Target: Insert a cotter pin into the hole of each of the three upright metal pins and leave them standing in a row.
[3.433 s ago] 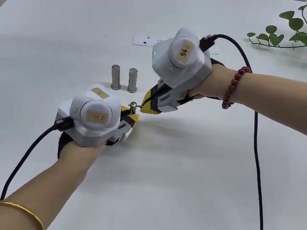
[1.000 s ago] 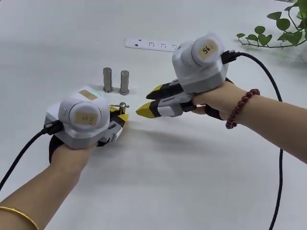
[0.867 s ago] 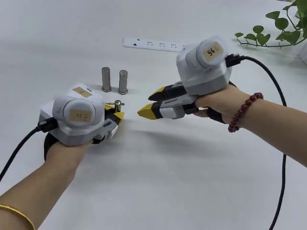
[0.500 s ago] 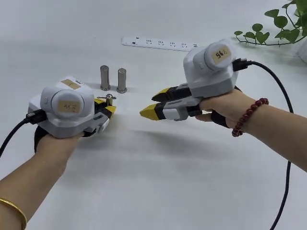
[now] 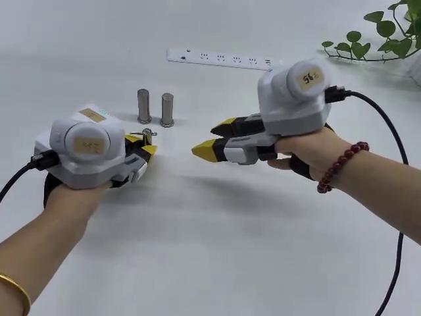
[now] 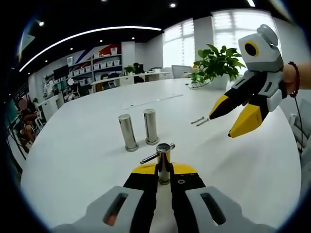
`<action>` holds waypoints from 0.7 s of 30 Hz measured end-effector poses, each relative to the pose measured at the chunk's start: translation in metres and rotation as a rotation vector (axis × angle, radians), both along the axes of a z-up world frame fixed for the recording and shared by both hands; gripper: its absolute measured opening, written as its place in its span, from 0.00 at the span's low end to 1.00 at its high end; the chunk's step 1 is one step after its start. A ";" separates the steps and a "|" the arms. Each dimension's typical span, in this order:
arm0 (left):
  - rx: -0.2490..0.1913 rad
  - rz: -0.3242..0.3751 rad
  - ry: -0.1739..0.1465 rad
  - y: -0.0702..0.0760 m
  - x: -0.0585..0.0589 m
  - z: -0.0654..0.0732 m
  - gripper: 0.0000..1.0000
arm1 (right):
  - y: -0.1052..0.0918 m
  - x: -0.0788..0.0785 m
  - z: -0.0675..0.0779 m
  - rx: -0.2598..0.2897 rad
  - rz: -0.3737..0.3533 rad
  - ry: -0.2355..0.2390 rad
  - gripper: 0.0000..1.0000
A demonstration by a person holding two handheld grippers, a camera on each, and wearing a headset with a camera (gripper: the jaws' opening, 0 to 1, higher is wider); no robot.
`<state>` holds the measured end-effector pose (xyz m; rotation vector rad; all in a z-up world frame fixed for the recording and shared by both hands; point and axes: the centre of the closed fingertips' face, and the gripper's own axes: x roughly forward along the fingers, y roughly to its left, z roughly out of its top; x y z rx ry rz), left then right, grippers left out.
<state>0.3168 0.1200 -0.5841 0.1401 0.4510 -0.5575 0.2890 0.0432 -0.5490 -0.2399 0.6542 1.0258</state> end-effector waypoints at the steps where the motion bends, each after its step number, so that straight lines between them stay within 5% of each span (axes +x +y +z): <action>1: 0.000 -0.002 0.006 0.000 0.000 -0.001 0.06 | 0.000 0.000 -0.001 0.001 -0.001 0.001 0.32; 12: -0.009 0.009 0.040 0.006 -0.004 -0.003 0.25 | 0.003 0.007 0.001 0.024 -0.015 -0.009 0.32; 21: -0.049 0.029 0.030 0.016 -0.015 0.013 0.40 | 0.008 0.029 0.013 0.074 -0.081 -0.091 0.34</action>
